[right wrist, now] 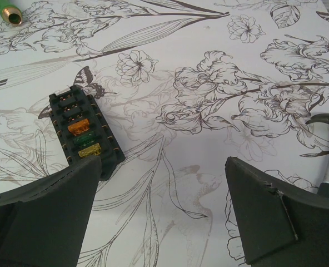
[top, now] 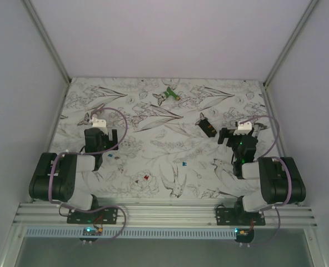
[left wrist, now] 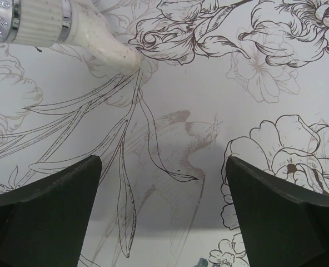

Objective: Snap on the fuse box
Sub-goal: Adjust the fuse box base at the center of the board.

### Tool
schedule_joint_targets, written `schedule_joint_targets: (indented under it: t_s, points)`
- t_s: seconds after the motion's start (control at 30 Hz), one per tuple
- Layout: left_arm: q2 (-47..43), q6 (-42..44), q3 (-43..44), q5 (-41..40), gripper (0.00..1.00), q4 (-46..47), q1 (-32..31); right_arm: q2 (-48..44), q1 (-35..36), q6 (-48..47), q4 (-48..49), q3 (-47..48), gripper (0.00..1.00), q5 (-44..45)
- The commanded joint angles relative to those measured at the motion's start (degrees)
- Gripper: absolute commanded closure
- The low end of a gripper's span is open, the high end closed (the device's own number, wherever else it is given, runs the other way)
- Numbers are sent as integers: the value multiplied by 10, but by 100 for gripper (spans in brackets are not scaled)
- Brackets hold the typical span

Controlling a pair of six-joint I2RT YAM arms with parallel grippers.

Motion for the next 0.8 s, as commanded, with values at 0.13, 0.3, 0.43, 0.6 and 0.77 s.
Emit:
schedule_joint_targets:
  t_s: [0.13,0.3,0.43,0.6,0.77]
  points:
    - [5,6,8,20,0,22,3,3,-4,-2,26,7,0,1]
    - [4,7,8,35,0,21,7,2,-4,-2,25,8,0,0]
    - [-11,17,21,46,0,-5,5,-32,-4,-18,-99,63,0,-34]
    - [-75,10,77,18,0,-164,0,-48,-2,-31,-265,152,0,-87]
    - [-122,-67,125,4,0,-251,-4,0,13,-36,-388,260,0,-124]
